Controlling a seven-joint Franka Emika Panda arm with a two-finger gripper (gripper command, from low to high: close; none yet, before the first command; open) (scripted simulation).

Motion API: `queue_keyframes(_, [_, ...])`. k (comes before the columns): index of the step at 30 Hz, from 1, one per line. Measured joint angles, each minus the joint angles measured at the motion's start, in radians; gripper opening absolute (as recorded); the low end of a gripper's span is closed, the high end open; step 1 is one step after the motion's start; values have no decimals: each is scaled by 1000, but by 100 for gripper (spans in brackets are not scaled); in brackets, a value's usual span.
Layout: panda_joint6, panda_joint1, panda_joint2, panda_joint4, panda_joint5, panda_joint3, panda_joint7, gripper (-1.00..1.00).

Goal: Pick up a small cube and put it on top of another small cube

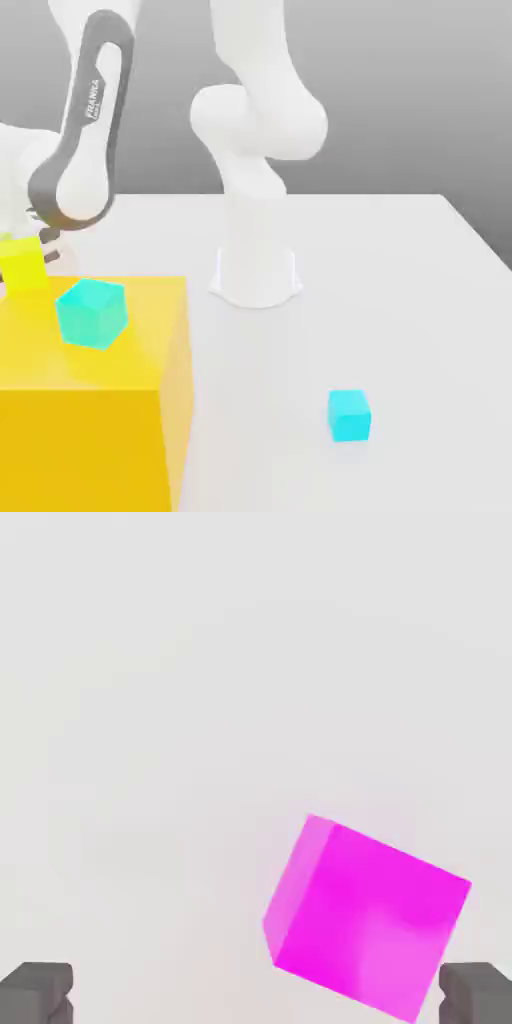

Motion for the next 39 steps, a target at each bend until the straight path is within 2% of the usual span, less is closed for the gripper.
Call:
queue_keyframes(5, [112, 3, -6, -89, 81, -13, 147, 0])
queue_keyframes(10, [246, -119, 156, -62, 254, 143, 36, 0])
queue_keyframes(11, [270, -151, 186, -56, 271, 178, 23, -100])
queue_keyframes(18, [276, -158, 191, -55, 274, 185, 21, -100])
queue_keyframes(22, [184, -87, 70, -83, 151, 87, 115, -100])
queue_keyframes(25, [115, -66, -26, -95, 36, 55, 174, -100])
queue_keyframes(39, [-103, -97, -31, 20, -549, -22, -224, -100])
